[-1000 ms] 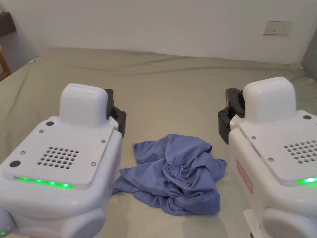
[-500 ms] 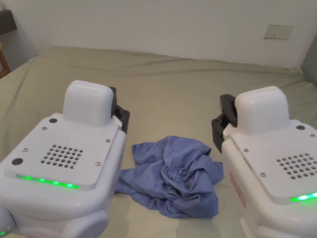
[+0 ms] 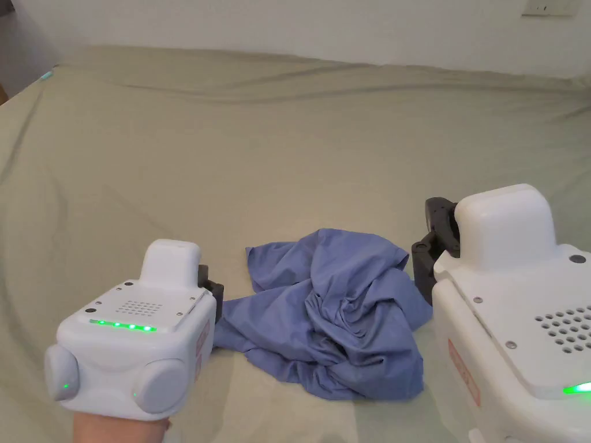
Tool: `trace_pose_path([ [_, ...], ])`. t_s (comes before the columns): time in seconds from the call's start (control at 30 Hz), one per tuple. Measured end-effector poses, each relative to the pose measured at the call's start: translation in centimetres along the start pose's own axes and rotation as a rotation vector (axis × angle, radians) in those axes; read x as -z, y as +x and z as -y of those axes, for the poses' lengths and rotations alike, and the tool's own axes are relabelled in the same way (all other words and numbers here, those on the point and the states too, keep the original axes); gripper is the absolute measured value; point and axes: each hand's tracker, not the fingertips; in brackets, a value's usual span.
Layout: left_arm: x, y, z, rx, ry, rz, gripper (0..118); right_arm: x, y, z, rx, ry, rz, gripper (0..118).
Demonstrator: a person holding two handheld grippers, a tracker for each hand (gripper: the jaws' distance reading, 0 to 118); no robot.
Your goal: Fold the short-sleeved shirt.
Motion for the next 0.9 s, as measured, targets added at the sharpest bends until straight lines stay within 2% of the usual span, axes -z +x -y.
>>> trace_pose_path([
  [0.1, 5.5, -0.7, 2.9, -0.091, -0.182, 0.050, 0, 1.8, 0.6, 1.2, 0.004, -0.045, 0.002, 1],
  [0.13, 7.1, -0.8, 3.7, -0.100, -0.241, 0.053, 2, 2.3, 0.8, 1.6, 0.004, -0.059, 0.003, 1],
  [0.17, 8.3, -0.8, 4.5, -0.115, -0.264, 0.044, 11, 2.9, 1.1, 2.1, 0.002, -0.076, 0.003, 1],
  [0.2, 9.1, -0.7, 5.0, -0.121, -0.271, 0.032, 29, 3.2, 1.3, 2.4, 0.000, -0.086, 0.003, 1],
  [0.23, 10.2, -0.7, 5.5, -0.118, -0.284, 0.025, 52, 3.8, 1.6, 2.9, -0.004, -0.107, 0.007, 1],
  [0.3, 11.6, -0.6, 5.8, -0.122, -0.292, 0.011, 111, 4.6, 2.0, 3.6, -0.013, -0.135, 0.015, 1],
  [0.33, 12.0, -0.5, 5.9, -0.129, -0.293, 0.008, 118, 4.9, 2.2, 3.9, -0.017, -0.145, 0.017, 1],
  [0.43, 13.4, -0.2, 5.5, -0.145, -0.291, 0.015, 111, 5.7, 2.7, 4.9, -0.041, -0.176, 0.021, 1],
  [0.5, 14.0, 0.5, 5.2, -0.112, -0.326, 0.025, 86, 6.3, 3.0, 5.3, -0.083, -0.196, 0.020, 1],
  [0.57, 14.0, 1.1, 5.2, -0.096, -0.317, 0.040, 83, 7.4, 3.6, 5.0, -0.125, -0.212, 0.025, 1],
  [0.6, 13.5, 1.4, 5.1, -0.081, -0.297, 0.033, 78, 8.0, 3.9, 4.6, -0.125, -0.214, 0.020, 1],
  [0.63, 13.1, 1.8, 5.0, -0.059, -0.273, 0.046, 65, 8.8, 4.2, 4.1, -0.130, -0.225, -0.001, 1],
  [0.67, 12.7, 2.1, 4.9, -0.050, -0.253, 0.067, 42, 9.8, 4.5, 3.5, -0.131, -0.231, -0.024, 1],
  [0.7, 12.4, 2.3, 4.9, -0.042, -0.243, 0.074, 6, 10.8, 4.6, 2.9, -0.135, -0.231, -0.039, 1],
  [0.77, 11.5, 2.4, 4.9, -0.034, -0.228, 0.066, 5, 13.6, 4.7, 1.4, -0.149, -0.250, -0.137, 1],
  [0.83, 10.4, 1.4, 5.0, -0.058, -0.212, 0.078, 5, 16.9, 4.6, 0.4, -0.123, -0.296, -0.249, 1],
  [0.9, 9.2, 0.4, 4.9, -0.101, -0.206, 0.098, 5, 20.9, 3.9, -0.1, -0.167, -0.371, -0.324, 4],
])
